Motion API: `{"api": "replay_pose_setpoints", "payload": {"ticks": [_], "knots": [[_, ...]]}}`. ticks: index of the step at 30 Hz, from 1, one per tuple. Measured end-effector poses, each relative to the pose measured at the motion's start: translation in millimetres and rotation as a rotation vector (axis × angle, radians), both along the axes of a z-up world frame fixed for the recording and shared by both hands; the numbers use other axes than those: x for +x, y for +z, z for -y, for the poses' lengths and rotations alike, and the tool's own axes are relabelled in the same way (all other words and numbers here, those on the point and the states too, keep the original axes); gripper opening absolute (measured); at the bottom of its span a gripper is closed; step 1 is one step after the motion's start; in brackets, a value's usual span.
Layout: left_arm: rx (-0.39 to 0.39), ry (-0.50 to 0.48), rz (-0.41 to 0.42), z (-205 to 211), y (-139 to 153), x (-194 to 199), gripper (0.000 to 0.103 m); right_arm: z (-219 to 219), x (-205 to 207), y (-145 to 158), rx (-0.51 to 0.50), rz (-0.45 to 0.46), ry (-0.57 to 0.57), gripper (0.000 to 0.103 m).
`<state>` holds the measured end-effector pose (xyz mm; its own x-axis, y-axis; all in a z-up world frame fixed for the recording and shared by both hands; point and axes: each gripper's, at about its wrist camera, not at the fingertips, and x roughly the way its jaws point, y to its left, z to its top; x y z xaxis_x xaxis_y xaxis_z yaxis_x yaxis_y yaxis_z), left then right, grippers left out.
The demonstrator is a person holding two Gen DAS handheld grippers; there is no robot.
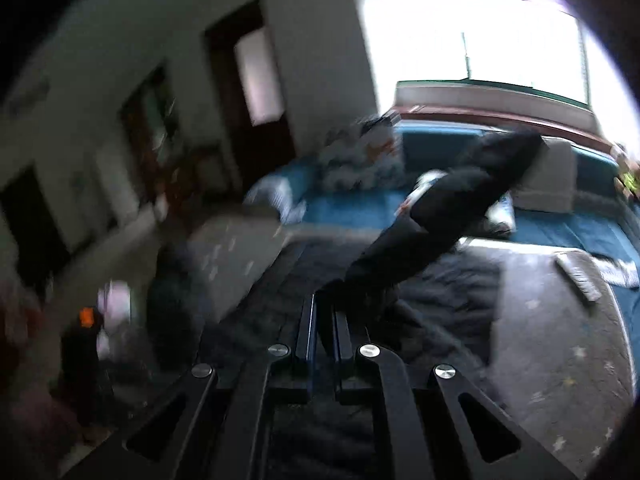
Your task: Fold large clothes
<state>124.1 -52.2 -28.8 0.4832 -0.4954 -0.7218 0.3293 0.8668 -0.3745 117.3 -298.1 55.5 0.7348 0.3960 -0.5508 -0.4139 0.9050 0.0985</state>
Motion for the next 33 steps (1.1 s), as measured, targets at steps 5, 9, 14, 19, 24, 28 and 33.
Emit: {"api": "replay_pose_setpoints", "payload": {"ticks": [5,9,14,19,24,28,33], "knots": [[-0.022,0.028,0.001,-30.4,-8.7,-22.9,0.048,-66.8,-5.5,-82.2,-0.163,-0.166,0.097,0.009],[-0.039,0.028,0.024,-35.5,-1.3,-30.9,0.048,-78.4,-10.5,-115.0,-0.196,-0.279,0.107,0.009],[-0.046,0.031,0.06,-34.8,20.3,-26.0,0.048,-51.7,-31.6,-86.8,-0.134,-0.299,0.15,0.009],[-0.045,0.016,0.11,-18.0,52.2,3.1,0.048,5.7,-24.9,-49.3,-0.064,-0.217,-0.004,0.032],[-0.019,-0.004,0.098,16.6,58.5,57.0,0.048,80.5,7.3,-69.4,-0.037,-0.267,-0.207,0.046],[0.024,-0.015,0.053,45.0,40.7,96.1,0.048,110.4,15.6,-102.0,-0.002,-0.338,-0.262,0.046],[0.032,-0.007,-0.041,62.2,1.4,115.4,0.048,116.8,11.1,-120.2,-0.078,-0.326,-0.24,0.046]]}}
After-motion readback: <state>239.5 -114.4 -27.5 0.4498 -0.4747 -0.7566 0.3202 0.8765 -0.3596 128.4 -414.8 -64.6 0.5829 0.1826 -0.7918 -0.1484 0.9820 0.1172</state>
